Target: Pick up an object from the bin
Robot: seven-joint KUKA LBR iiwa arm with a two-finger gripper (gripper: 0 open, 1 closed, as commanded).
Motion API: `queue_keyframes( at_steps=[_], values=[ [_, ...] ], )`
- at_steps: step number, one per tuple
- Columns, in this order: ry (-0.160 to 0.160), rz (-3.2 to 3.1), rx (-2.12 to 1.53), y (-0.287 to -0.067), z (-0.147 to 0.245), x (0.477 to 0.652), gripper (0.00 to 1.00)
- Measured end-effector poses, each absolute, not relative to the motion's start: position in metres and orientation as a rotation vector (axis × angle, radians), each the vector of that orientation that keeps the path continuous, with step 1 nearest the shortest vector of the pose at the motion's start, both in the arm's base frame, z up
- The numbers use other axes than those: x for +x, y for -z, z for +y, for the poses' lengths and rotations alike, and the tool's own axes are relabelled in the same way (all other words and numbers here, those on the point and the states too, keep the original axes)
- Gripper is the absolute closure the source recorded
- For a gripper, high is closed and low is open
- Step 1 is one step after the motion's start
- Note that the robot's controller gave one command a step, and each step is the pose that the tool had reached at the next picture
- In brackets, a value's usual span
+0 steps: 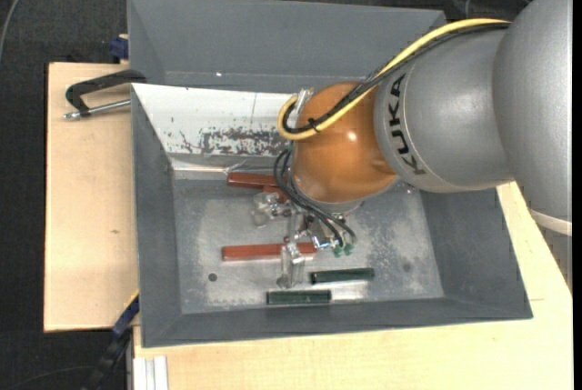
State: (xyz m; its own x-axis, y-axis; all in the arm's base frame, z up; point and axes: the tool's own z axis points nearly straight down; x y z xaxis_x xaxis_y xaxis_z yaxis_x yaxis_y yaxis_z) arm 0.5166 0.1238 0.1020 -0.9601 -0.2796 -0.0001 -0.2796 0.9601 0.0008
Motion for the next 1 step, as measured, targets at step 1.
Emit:
queue_keyframes(
  at_steps=[1],
  values=[
    [0.002,-3.125,0.324,-0.1008,0.1195,0.5163,0.0]
  ],
)
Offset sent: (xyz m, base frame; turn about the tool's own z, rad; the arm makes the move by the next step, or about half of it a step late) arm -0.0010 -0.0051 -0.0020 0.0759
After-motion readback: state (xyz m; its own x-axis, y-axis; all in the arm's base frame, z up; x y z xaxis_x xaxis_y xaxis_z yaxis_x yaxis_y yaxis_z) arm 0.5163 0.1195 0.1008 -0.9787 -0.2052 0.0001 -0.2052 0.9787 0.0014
